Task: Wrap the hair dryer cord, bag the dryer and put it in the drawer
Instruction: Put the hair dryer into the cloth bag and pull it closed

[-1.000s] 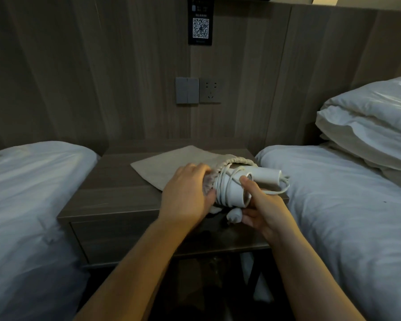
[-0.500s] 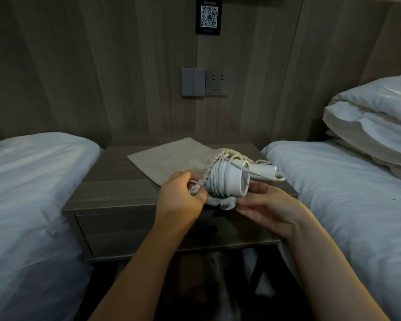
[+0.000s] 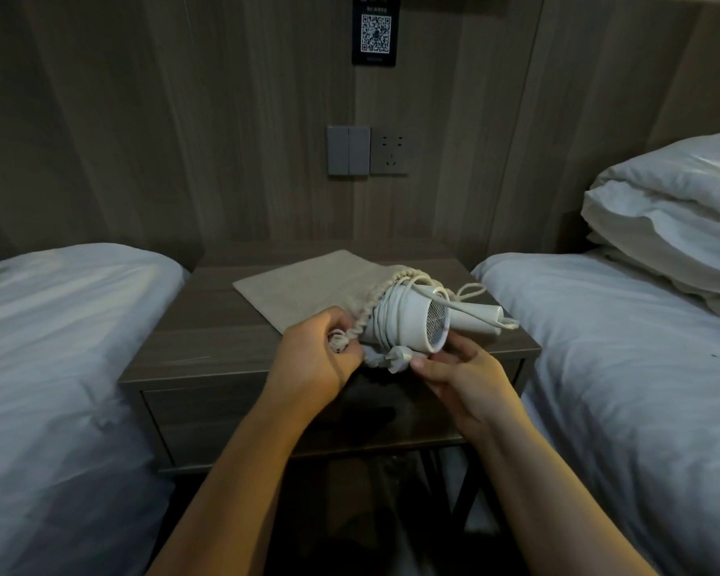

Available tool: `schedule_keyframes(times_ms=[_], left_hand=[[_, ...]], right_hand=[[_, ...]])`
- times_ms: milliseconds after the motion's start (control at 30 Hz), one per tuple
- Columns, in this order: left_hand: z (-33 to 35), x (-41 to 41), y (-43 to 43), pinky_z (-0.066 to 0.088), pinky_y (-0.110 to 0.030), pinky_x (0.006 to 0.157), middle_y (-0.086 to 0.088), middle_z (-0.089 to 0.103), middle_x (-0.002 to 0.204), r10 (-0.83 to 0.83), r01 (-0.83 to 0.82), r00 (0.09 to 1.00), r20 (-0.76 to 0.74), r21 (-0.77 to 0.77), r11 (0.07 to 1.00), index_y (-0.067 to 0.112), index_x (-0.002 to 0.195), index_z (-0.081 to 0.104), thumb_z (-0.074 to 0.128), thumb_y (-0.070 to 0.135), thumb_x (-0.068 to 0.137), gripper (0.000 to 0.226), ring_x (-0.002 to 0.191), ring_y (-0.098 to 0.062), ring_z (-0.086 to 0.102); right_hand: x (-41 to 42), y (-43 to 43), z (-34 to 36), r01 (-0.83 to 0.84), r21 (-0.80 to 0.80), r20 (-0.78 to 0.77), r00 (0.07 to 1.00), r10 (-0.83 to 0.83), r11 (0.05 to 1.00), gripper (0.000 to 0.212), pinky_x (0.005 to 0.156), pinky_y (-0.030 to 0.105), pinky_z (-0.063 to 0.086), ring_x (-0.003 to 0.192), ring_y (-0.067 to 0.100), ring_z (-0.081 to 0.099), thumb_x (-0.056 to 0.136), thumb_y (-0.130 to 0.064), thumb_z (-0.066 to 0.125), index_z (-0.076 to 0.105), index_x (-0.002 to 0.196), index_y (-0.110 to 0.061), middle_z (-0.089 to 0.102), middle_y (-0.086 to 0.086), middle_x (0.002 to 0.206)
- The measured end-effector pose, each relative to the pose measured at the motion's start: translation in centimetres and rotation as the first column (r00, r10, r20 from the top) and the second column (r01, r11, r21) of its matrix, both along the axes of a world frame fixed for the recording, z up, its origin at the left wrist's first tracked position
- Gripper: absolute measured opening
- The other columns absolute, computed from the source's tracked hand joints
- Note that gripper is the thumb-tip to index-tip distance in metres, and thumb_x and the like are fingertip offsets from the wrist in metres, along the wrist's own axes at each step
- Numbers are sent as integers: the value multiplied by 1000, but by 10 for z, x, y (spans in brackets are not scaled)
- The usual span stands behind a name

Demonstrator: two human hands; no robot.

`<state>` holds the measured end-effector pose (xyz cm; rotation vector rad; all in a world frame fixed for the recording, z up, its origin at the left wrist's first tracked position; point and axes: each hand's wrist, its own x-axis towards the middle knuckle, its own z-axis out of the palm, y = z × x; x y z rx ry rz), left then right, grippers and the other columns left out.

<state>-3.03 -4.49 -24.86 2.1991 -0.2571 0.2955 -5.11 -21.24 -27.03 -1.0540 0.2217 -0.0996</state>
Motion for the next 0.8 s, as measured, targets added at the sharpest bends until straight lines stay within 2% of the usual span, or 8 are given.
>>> schedule_keyframes(times_ms=[67,133,267,333,500,567,667,800], left_hand=[[1,-1,0,40,-12,53,10,60,74,-17,17,1000,4,17,1000,28,82,58,62,16,83,13,66,-4,55],[2,-2,0,40,-12,54,9,61,76,-50,49,999,20,33,998,27,83,59,62,15,82,12,68,-5,56],[5,-3,5,41,-11,57,12,60,78,-120,117,992,35,60,991,29,84,56,64,15,82,17,71,-4,56],[5,-4,6,41,-8,56,15,58,75,-132,130,991,33,75,989,31,83,55,65,14,81,19,70,-3,56],[10,-8,6,48,-11,59,10,65,76,-180,177,983,-46,-46,983,36,76,55,66,13,80,25,71,-7,64],[13,-9,6,50,-15,64,10,66,79,-186,183,982,-44,-56,982,36,78,54,67,15,82,24,73,-7,66],[12,-9,5,54,-25,72,10,66,83,-154,153,988,-18,-48,987,33,83,57,67,17,82,19,75,-9,66],[10,-8,6,52,-23,66,8,66,80,-119,118,993,-7,-81,990,29,81,59,67,16,82,15,73,-9,66]], right_hand=[[1,5,-2,32,101,-13,999,-31,994,65,65,25,59,87,27,67,69,23,60,45,129,4,65,26,111],[2,9,-4,75,114,-13,997,-74,991,65,66,24,59,87,27,68,69,22,61,46,129,4,66,26,110],[1,19,-4,73,201,-11,997,-73,977,48,62,21,58,73,20,70,74,21,56,52,121,10,68,22,93],[0,23,-3,70,237,-18,998,-68,969,41,63,20,58,74,21,69,77,20,54,55,117,13,68,21,91],[0,31,-3,150,206,-28,989,-147,967,35,59,20,58,75,23,69,76,16,60,59,111,12,68,24,96],[2,30,-4,157,144,-34,988,-153,977,37,63,19,58,80,23,68,76,12,63,59,112,11,67,25,104],[5,27,-7,156,-109,-65,984,-164,982,43,49,18,52,74,19,65,73,-2,73,59,113,5,66,20,104],[7,28,-6,229,-508,-26,960,-280,830,42,56,21,42,69,13,59,64,-21,84,60,96,-7,63,4,81]])
